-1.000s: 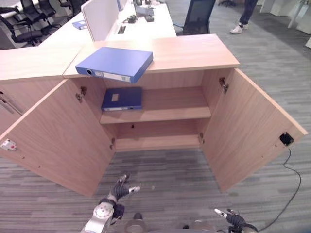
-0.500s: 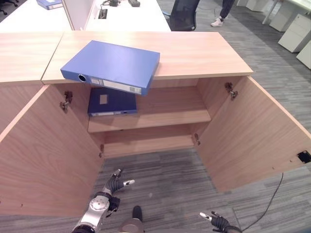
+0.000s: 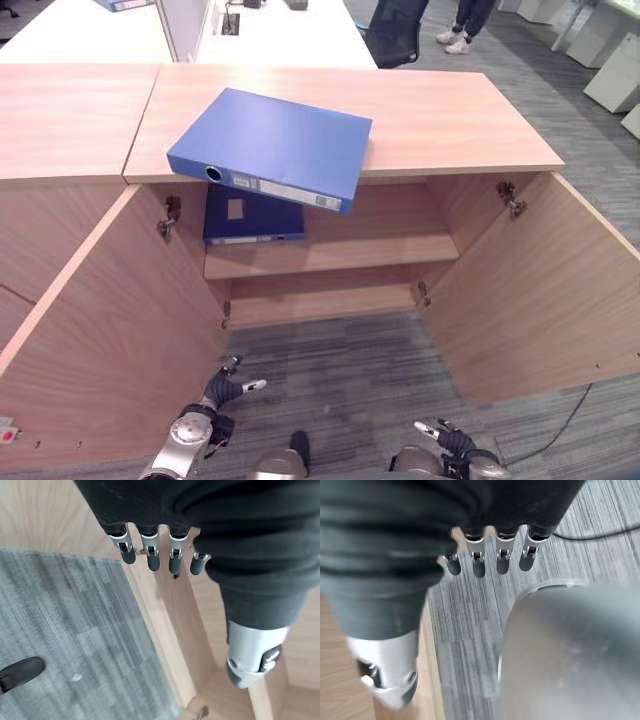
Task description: Put the empty folder in the office cabinet
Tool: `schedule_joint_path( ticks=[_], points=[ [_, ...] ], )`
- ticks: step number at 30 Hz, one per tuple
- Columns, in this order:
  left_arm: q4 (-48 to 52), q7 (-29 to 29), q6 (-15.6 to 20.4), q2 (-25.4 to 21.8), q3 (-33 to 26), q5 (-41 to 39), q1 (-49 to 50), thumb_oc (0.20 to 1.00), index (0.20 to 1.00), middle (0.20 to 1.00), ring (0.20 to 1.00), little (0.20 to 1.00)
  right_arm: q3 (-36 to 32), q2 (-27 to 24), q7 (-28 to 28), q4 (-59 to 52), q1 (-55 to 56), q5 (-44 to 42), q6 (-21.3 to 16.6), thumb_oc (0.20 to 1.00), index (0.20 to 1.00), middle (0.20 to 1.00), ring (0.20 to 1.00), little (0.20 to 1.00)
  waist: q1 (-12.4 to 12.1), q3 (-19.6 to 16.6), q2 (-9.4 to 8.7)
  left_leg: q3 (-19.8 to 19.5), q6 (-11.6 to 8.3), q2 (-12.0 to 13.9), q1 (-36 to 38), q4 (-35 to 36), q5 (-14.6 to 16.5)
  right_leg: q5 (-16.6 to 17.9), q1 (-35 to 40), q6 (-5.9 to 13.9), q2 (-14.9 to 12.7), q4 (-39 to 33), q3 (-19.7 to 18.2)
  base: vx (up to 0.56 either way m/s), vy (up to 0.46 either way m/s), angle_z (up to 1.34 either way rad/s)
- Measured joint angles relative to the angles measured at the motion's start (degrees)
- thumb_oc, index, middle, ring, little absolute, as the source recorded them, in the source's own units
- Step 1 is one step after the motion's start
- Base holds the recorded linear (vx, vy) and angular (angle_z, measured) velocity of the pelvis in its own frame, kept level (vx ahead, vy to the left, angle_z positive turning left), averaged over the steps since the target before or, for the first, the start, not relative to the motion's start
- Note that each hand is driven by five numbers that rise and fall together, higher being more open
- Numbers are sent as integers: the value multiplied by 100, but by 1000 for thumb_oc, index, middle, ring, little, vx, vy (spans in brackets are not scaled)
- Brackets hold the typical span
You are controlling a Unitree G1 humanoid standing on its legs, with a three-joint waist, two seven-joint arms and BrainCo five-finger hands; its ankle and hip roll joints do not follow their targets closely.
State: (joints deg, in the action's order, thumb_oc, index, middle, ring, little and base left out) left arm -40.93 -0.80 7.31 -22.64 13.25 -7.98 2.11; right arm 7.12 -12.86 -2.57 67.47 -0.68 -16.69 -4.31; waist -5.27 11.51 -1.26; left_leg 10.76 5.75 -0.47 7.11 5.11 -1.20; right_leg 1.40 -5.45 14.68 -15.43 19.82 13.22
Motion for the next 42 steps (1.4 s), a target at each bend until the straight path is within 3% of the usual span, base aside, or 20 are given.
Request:
schedule_joint_path(
  ticks=[1, 4, 7, 9, 10, 11, 15, 24, 30, 34, 36, 41, 42],
  points=[
    [-1, 4, 1, 9, 20, -2, 1, 1000, 1000, 1000, 1000, 1000, 0, 2, 0, -2, 7, -1, 5, 1000, 1000, 1000, 1000, 1000, 8, -18, -34, -5, -92, -39, 4, 0, 47, 7, -112, 4, -10, -413, 25, 152, -87, 5],
    [-6, 3, 0, 64, 20, -2, 14, 1000, 1000, 1000, 1000, 1000, -1, -7, 9, 2, 62, -2, 6, 1000, 1000, 1000, 1000, 1000, 183, -45, -69, -154, -103, -152, 16, 2, 70, 255, -122, 85, 30, -1767, -144, 110, -70, 22],
    [2, 2, 24, 178, 17, 1, 129, 1000, 1000, 1000, 1000, 1000, 11, 43, 5, 9, 322, 0, 11, 1000, 1000, 1000, 1000, 1000, 270, -169, -131, -290, -196, -198, 180, 12, 125, 427, 43, -33, 114, -1784, -410, 117, -94, 42],
    [23, -2, 28, 129, 11, 1, 299, 1000, 1000, 1000, 1000, 1000, 12, 100, 3, 7, 440, 2, 10, 1000, 1000, 1000, 1000, 1000, 227, -342, -391, -324, -352, -307, 278, 2, 197, 745, 285, -403, 136, -1940, -483, 70, -76, -7],
    [-61, -16, 15, 198, 14, 1, 349, 1000, 1000, 1000, 1000, 1000, 13, 61, 5, 12, 441, 3, 10, 1000, 1000, 1000, 1000, 1000, 162, -397, -403, -295, -442, -260, 335, -1, 244, 801, 461, -675, 233, -2203, -477, 74, -101, -26],
    [-23, 12, 24, 323, 68, 4, 442, 1000, 1000, 1000, 1000, 1000, 14, -51, 11, -12, 390, 7, -11, 1000, 1000, 1000, 1000, 1000, 215, -433, -227, -305, -581, -62, 321, 3, 271, 874, 622, -782, 458, -2488, -450, 80, -104, -23],
    [12, 8, 35, 463, 65, 4, 400, 1000, 1000, 1000, 1000, 1000, 24, -187, 13, -7, 384, 9, 3, 1000, 1000, 1000, 1000, 1000, 244, -532, -6, -355, -780, 251, 337, 18, 267, 779, 688, -925, 746, -2493, -336, 64, -65, 5],
    [82, 3, 32, 445, 59, 5, 353, 1000, 1000, 1000, 1000, 1000, 16, -189, 6, 0, 492, 11, 4, 1000, 1000, 1000, 1000, 1000, 226, -553, -20, -473, -869, 344, 358, 59, 270, 680, 761, -971, 821, -2526, -266, 46, -44, 6],
    [838, -111, 0, 346, 23, 430, 430, 1000, 1000, 1000, 1000, 1000, 39, -184, 7, -2, 502, 38, 6, 1000, 1000, 1000, 1000, 1000, 176, -592, -20, -620, -883, 370, 376, 58, 227, 678, 869, -983, 827, -2527, -119, 17, -34, 13],
    [1630, -615, 128, 106, -316, 1249, 468, 1000, 1000, 1000, 1000, 1000, 28, -169, 31, -1, 572, 38, -8, 1000, 1000, 1000, 1000, 1000, -13, -678, -35, -797, -902, 393, 402, 59, 199, 663, 982, -1023, 837, -2526, 53, 25, -53, 23],
    [2465, -977, 80, -392, -518, 2255, 759, 1000, 1000, 1000, 1000, 1000, 11, -106, 96, -81, 533, 43, -73, 1000, 1000, 1000, 1000, 1000, -157, -736, -72, -835, -912, 419, 406, 59, 195, 644, 1016, -1025, 850, -2527, 107, 20, -54, 11],
    [2895, -1482, 83, -649, -901, 3280, 763, 1000, 1000, 1000, 1000, 1000, 112, -74, 150, -70, 643, 258, -136, 1000, 1000, 1000, 1000, 1000, -332, -755, -118, -932, -921, 404, 398, 59, 196, 605, 1062, -988, 824, -2527, 198, 11, -31, 11],
    [3481, -1595, 41, -982, -986, 3759, 835, 1000, 1000, 1000, 1000, 1000, 168, -32, 137, -63, 701, 269, -139, 1000, 1000, 1000, 1000, 1000, -335, -780, -180, -970, -942, 410, 371, 59, 194, 602, 1053, -988, 827, -2526, 230, 12, -24, 6]
  ],
)
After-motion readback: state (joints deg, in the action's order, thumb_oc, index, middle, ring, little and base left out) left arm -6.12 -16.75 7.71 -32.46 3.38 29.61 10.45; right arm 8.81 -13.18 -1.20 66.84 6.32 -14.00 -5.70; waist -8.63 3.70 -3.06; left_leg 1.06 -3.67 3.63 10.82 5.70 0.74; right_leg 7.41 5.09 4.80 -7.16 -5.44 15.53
